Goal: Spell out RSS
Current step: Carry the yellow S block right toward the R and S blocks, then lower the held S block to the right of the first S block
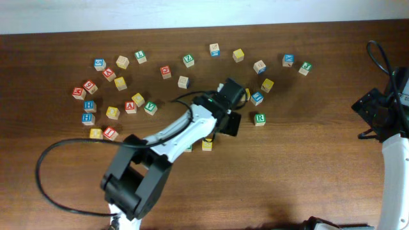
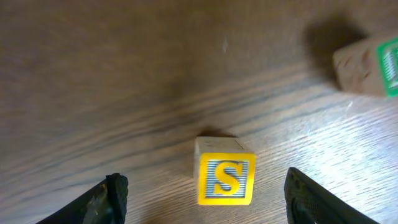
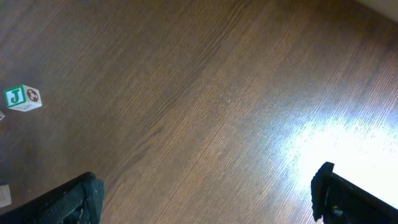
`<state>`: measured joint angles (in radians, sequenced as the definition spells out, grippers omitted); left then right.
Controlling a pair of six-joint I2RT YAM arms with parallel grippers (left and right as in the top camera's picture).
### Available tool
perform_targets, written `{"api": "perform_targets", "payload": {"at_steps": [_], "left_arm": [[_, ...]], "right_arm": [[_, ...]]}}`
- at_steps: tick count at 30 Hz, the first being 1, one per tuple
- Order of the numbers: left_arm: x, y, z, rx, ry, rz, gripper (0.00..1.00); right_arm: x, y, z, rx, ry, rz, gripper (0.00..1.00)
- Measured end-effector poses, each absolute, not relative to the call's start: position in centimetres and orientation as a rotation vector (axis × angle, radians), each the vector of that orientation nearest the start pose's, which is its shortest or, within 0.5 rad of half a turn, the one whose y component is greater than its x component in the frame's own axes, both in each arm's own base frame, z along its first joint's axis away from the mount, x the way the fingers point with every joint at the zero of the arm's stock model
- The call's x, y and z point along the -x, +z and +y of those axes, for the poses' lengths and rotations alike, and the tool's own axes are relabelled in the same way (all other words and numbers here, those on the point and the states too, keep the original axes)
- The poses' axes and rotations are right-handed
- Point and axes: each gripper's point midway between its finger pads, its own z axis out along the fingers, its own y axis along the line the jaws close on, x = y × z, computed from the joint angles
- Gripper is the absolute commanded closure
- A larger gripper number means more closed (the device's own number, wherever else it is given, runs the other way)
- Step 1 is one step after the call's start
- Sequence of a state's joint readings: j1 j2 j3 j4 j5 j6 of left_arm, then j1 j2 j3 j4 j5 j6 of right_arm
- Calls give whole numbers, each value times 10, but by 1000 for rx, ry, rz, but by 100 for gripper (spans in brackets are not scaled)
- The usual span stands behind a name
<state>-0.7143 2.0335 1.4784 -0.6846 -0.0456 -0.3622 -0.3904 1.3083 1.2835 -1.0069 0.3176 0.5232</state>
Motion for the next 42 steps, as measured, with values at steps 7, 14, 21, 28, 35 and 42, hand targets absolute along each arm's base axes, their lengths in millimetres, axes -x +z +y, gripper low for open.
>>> {"api": "perform_targets", "payload": {"at_steps": [7,14,21,28,35,42], "left_arm": [[-339,35,-311,-558,-198,2771,31],[-340,23,-309,-560,-167,2787,34],[-342,13,-311,-564,-162,2788,52],[-343,13,-310,-562,-151,2782,62],[-350,14,-306,-546,-108,2758,57],[-353,16,-309,-541,-117,2740,60]], "right_arm": [[-275,219,-171,-1231,-363,2249,1],[-275,219,-171,-1232,-362,2249,2],[-275,219,-171,-1232,-362,2249,2],[-275,219,-171,-1232,-362,2249,2],[-275,219,-171,-1232,-362,2249,2],[-275,219,-171,-1232,-362,2249,2]]}}
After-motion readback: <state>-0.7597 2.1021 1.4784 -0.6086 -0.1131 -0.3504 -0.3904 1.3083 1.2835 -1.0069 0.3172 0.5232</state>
